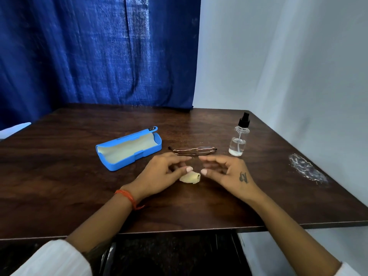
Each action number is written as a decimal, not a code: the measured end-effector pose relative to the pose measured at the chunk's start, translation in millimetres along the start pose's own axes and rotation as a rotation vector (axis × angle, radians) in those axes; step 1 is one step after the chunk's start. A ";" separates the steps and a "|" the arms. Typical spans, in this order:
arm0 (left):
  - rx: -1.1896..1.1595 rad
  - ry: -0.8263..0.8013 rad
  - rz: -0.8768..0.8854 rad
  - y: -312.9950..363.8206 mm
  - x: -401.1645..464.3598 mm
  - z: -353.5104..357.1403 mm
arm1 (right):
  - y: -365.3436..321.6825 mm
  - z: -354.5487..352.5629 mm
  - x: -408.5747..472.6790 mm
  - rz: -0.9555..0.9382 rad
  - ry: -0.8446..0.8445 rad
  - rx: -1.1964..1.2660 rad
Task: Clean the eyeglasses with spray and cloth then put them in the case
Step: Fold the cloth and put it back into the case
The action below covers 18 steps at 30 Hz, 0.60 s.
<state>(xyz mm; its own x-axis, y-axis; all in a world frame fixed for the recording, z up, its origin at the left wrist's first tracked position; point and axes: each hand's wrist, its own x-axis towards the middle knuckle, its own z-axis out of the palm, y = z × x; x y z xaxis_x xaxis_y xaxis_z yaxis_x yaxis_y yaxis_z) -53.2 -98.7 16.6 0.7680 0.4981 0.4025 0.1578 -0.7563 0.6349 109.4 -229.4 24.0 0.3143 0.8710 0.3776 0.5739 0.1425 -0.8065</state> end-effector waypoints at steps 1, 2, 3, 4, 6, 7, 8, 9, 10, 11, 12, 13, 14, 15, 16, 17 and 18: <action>-0.092 -0.044 -0.030 3.1 -4.5 -1.8 | -4.6 5.4 -3.8 0.022 -0.038 0.015; -0.162 -0.088 -0.053 5.7 -8.8 -3.7 | -7.5 10.6 -6.4 0.033 -0.063 0.002; -0.187 -0.120 -0.061 7.6 -12.7 -4.8 | -9.2 15.5 -7.4 0.026 -0.070 -0.028; -0.180 -0.139 -0.056 9.0 -16.1 -5.3 | -10.3 19.8 -7.7 0.010 -0.060 -0.070; -0.173 -0.129 -0.040 10.7 -20.2 -4.8 | -11.8 26.0 -6.5 0.009 -0.014 -0.131; -0.197 -0.106 -0.044 12.0 -21.9 -4.5 | -12.7 27.3 -5.7 0.042 0.004 -0.127; -0.236 -0.074 -0.056 13.5 -23.4 -4.8 | -14.7 27.4 -4.8 0.097 0.008 -0.068; -0.282 -0.034 -0.082 15.2 -24.5 -5.6 | -17.4 26.4 -4.5 0.165 0.003 0.049; -0.342 0.009 -0.122 17.7 -25.7 -7.3 | -21.7 24.8 -5.0 0.240 -0.009 0.214; -0.427 0.046 -0.169 20.3 -26.8 -9.0 | -26.8 23.4 -5.5 0.321 -0.028 0.397; -0.532 0.072 -0.217 23.6 -27.6 -10.8 | -31.1 22.5 -6.0 0.386 -0.048 0.547; -0.643 0.082 -0.265 27.0 -28.6 -12.1 | -33.8 22.7 -6.5 0.422 -0.065 0.624; -0.727 0.086 -0.304 30.5 -29.4 -13.2 | -35.0 24.0 -7.3 0.424 -0.080 0.633; -0.767 0.098 -0.327 32.9 -29.9 -13.8 | -35.8 25.7 -8.4 0.388 -0.080 0.579; -0.775 0.112 -0.341 34.7 -30.4 -14.6 | -37.0 28.0 -9.3 0.324 -0.068 0.491; -0.767 0.124 -0.349 35.5 -30.4 -14.8 | -38.7 30.1 -10.3 0.260 -0.058 0.401; -0.745 0.131 -0.353 36.4 -30.7 -15.1 | -40.3 31.8 -11.0 0.216 -0.058 0.335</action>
<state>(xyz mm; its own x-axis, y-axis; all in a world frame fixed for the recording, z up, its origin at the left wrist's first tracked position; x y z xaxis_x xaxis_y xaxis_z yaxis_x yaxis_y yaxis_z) -80.4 -135.2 37.3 0.6645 0.7336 0.1426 -0.1118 -0.0910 0.9896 58.8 -229.8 37.9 0.3524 0.9212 0.1648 0.2181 0.0904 -0.9717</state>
